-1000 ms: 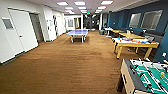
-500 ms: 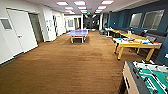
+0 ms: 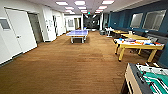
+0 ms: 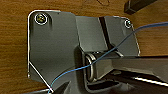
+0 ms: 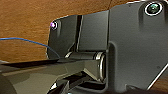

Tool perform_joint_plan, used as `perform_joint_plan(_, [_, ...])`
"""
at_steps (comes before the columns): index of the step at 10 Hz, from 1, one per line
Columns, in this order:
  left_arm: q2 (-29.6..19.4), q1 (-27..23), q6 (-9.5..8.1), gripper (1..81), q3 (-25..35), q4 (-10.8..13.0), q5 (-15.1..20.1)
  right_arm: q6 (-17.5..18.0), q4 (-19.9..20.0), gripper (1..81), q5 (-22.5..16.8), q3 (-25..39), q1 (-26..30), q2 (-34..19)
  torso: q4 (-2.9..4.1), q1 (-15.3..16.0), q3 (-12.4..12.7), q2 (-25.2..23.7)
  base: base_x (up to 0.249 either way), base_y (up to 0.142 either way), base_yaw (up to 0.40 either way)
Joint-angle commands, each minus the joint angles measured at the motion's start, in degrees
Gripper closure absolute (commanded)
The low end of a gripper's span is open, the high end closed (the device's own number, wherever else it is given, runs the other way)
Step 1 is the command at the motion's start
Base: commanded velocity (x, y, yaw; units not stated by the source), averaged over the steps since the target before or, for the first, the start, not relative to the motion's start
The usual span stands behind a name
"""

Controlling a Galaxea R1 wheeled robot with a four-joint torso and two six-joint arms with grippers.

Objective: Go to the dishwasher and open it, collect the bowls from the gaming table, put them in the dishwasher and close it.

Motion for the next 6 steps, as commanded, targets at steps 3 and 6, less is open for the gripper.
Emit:
perform_joint_plan(3, [0.6, -2.1, 0.50, 1.0, 0.3, 0.6, 3.0, -0.2, -0.5, 1.0, -1.4, 0.9, 1.7, -0.1, 0.00, 0.0, 0.0, 0.0, 0.158, 0.000, 0.000])
perform_joint_plan(6, [0.7, -2.1, 0.59, 1.0, 0.3, 0.6, 3.2, -0.2, -0.5, 1.0, -1.3, 0.8, 1.5, 0.1, 0.00, -0.1, 0.0, 0.0, 0.173, 0.000, 0.000])
